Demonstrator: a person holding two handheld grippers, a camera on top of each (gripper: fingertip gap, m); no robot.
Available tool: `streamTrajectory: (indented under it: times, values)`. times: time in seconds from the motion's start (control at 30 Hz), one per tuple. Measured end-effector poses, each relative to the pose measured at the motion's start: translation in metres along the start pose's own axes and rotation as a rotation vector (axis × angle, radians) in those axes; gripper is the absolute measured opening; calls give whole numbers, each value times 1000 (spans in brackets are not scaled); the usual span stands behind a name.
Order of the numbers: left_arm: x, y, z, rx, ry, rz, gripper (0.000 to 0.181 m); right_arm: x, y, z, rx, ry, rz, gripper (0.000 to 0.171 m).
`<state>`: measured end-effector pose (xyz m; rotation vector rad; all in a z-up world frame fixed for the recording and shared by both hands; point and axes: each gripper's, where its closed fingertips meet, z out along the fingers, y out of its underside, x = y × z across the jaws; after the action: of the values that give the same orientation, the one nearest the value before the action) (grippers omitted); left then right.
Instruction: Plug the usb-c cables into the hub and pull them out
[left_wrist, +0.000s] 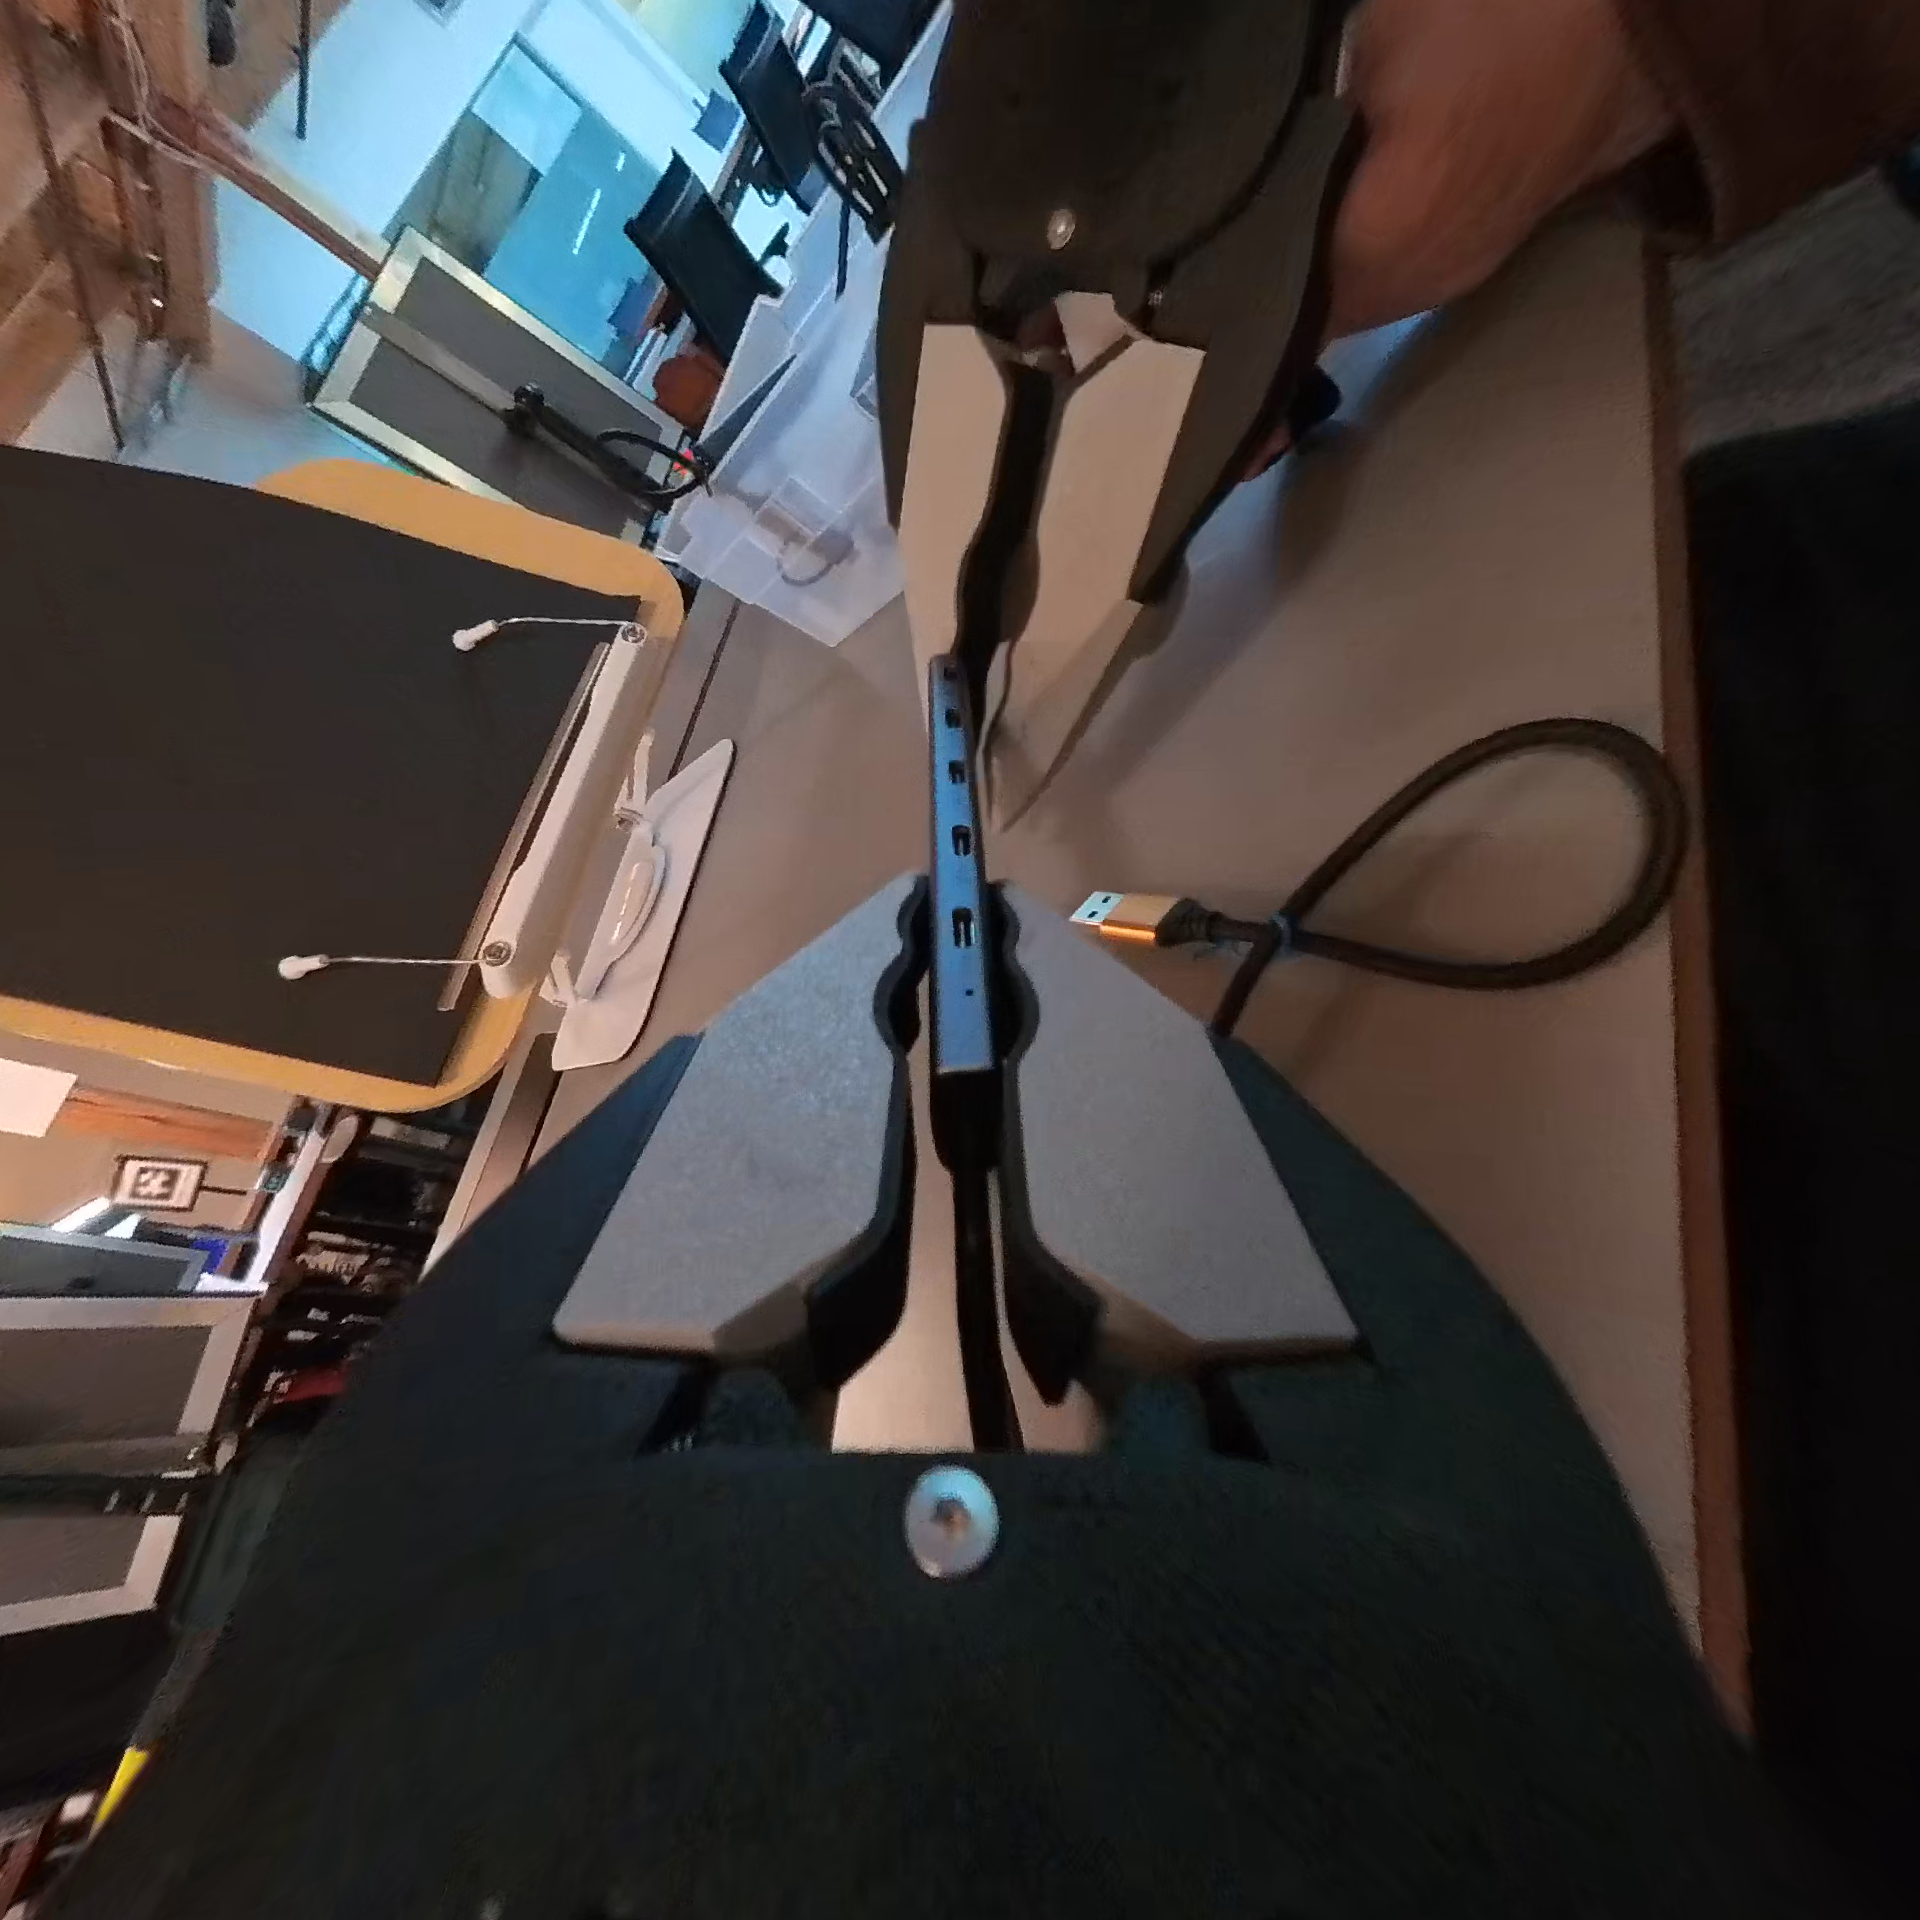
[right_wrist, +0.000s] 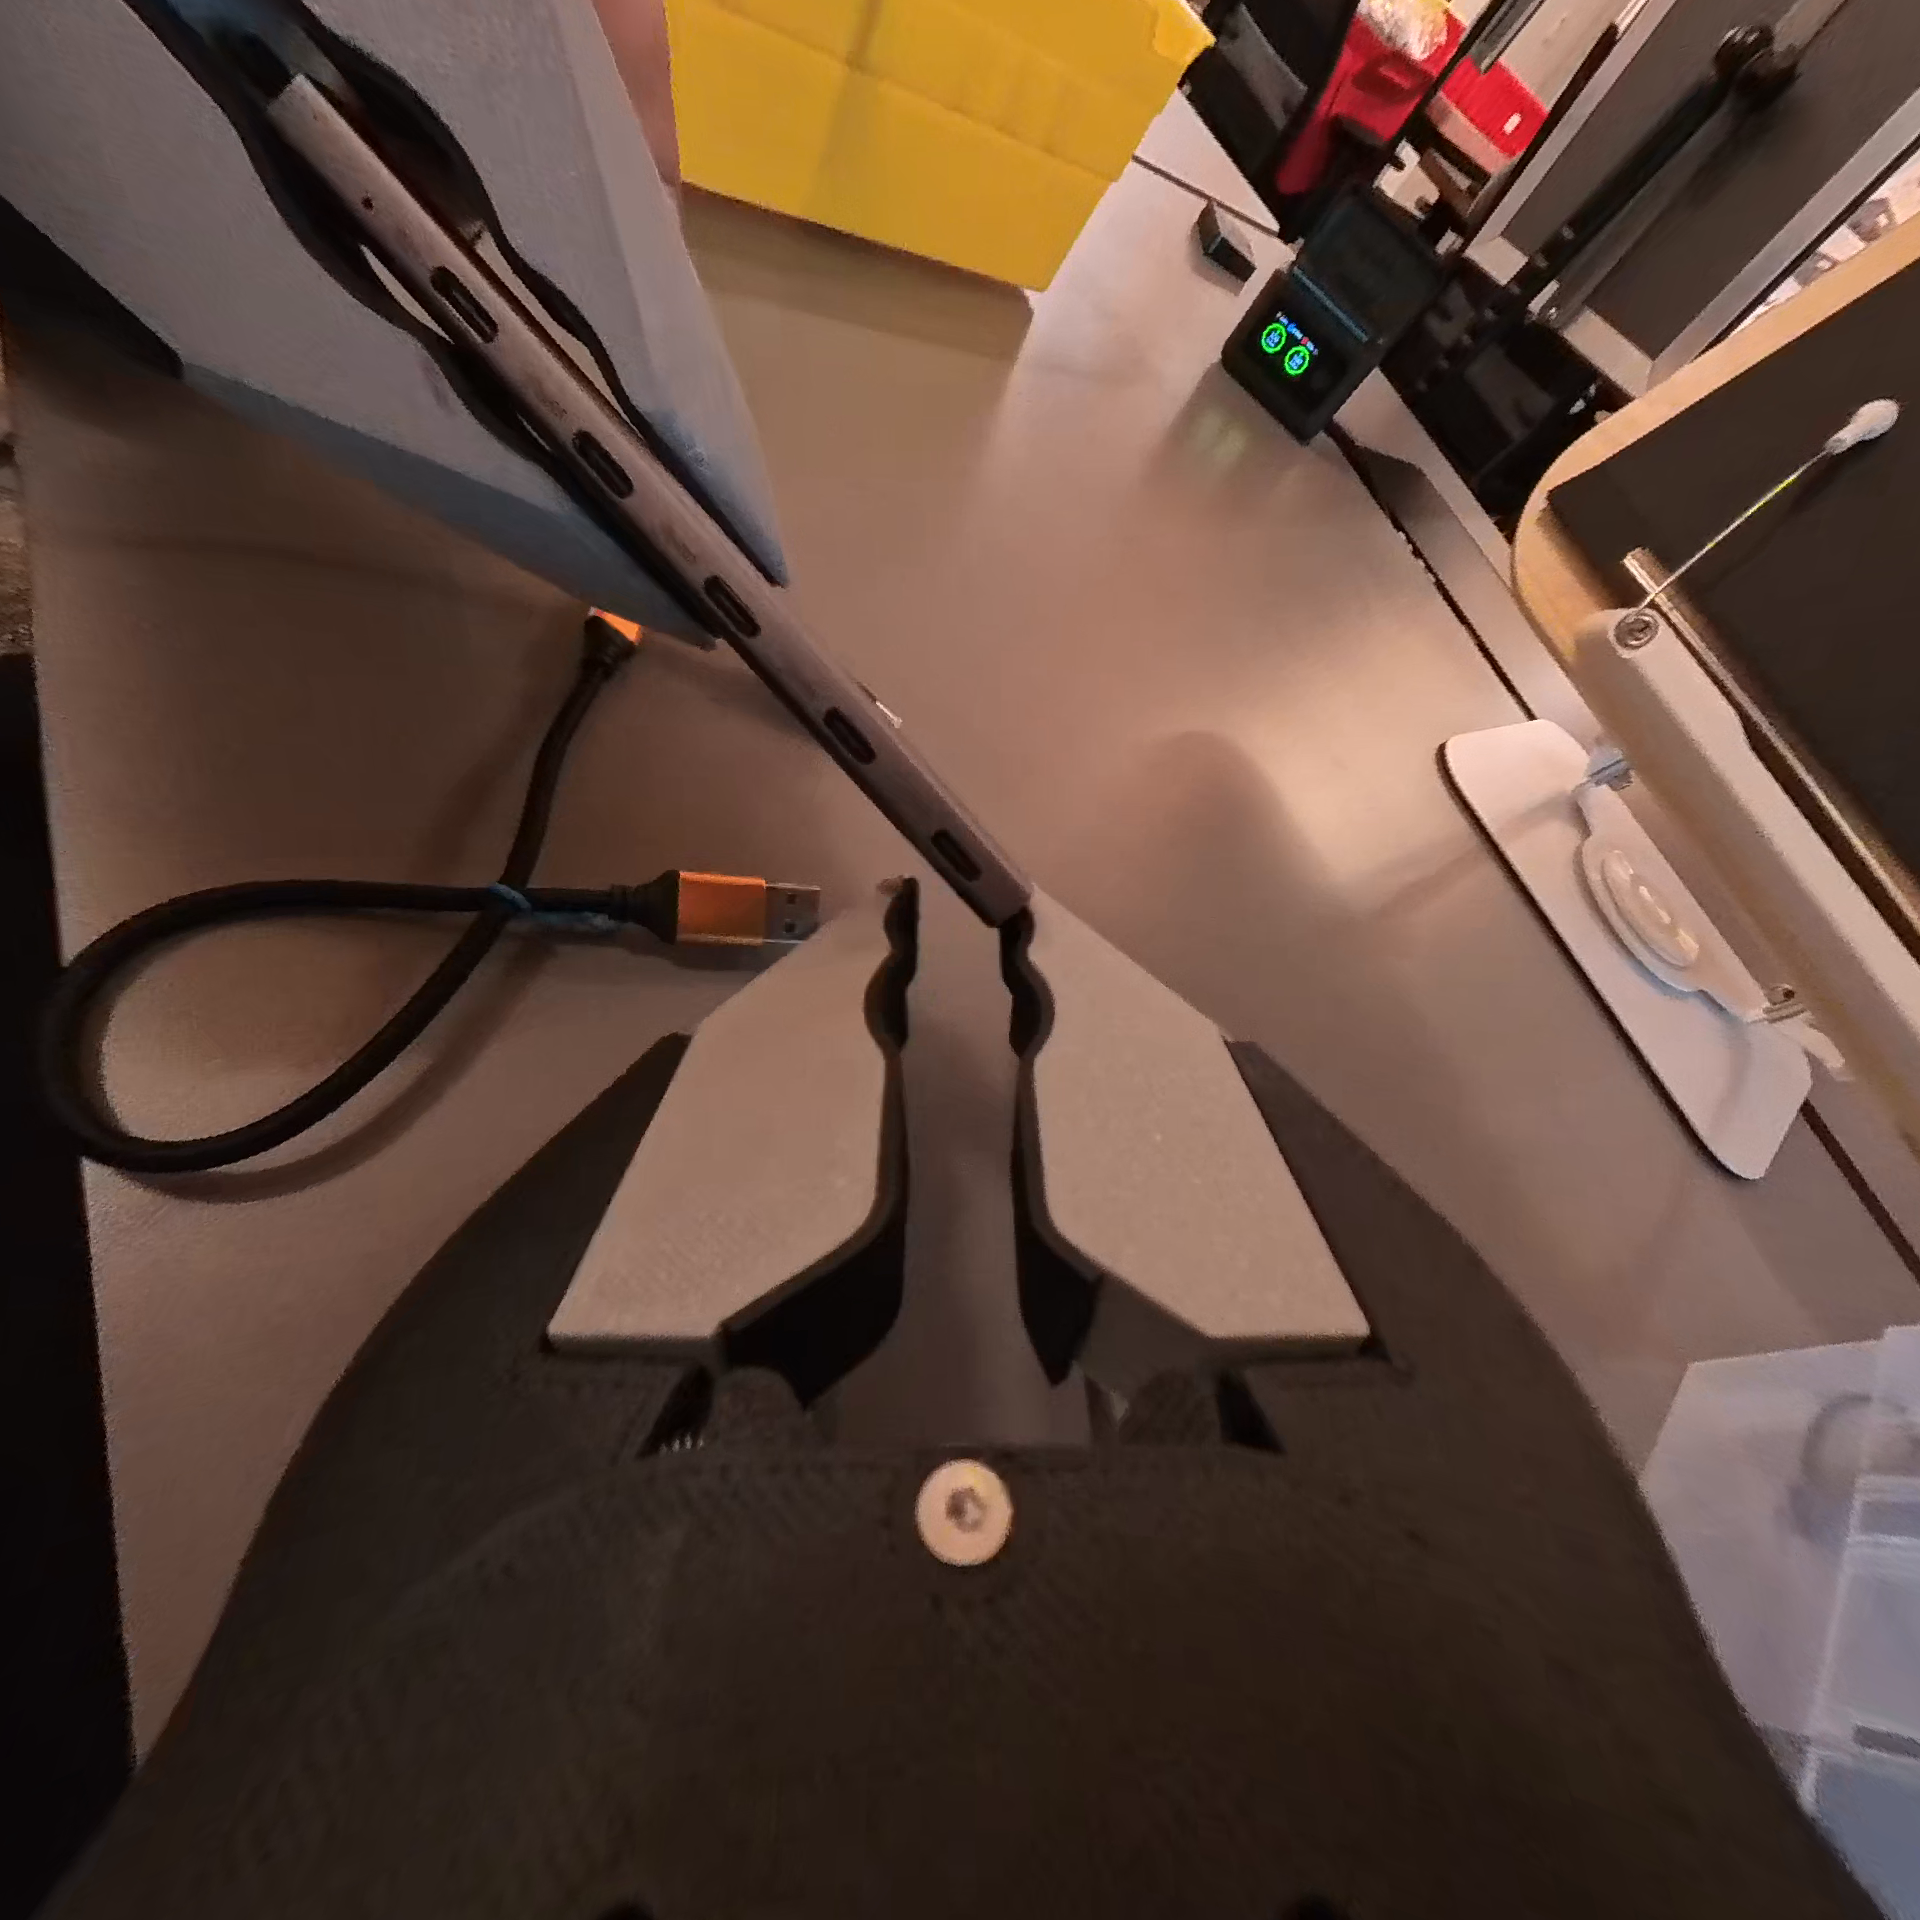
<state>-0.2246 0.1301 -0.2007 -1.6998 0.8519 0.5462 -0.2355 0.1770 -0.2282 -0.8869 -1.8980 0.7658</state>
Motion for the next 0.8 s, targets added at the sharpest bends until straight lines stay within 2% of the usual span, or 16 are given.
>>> streamTrajectory:
  times: [0.1, 0.2, 0.3, 0.43, 0.5, 0.63, 0.7, 0.8]
  values:
    - [-4, 2, 3, -9, -33, 13, 7, 0, 0, 2, -1, -4, 22, 23]
    - [-18, 12, 3, -62, -117, 46, 7, 4, 1, 1, 0, 5, 56, 24]
    - [-40, 35, -3, -147, -222, 62, 7, 12, 4, -1, -6, 18, 113, 26]
    - [-66, 70, -10, -184, -369, -40, 6, 18, 6, -4, 3, 12, 186, 28]
    - [-68, 85, -9, -202, -384, -81, 7, 20, 8, -7, -8, 20, 231, 28]
    - [-69, 84, -8, -202, -394, -106, 7, -15, -26, -16, 70, -182, 358, 35]
    - [-68, 92, -6, -242, -396, -88, 7, -38, -38, -13, 39, -251, 328, 34]
    - [-71, 93, -7, -254, -422, -77, 7, -65, -37, 6, -80, -236, 206, 34]
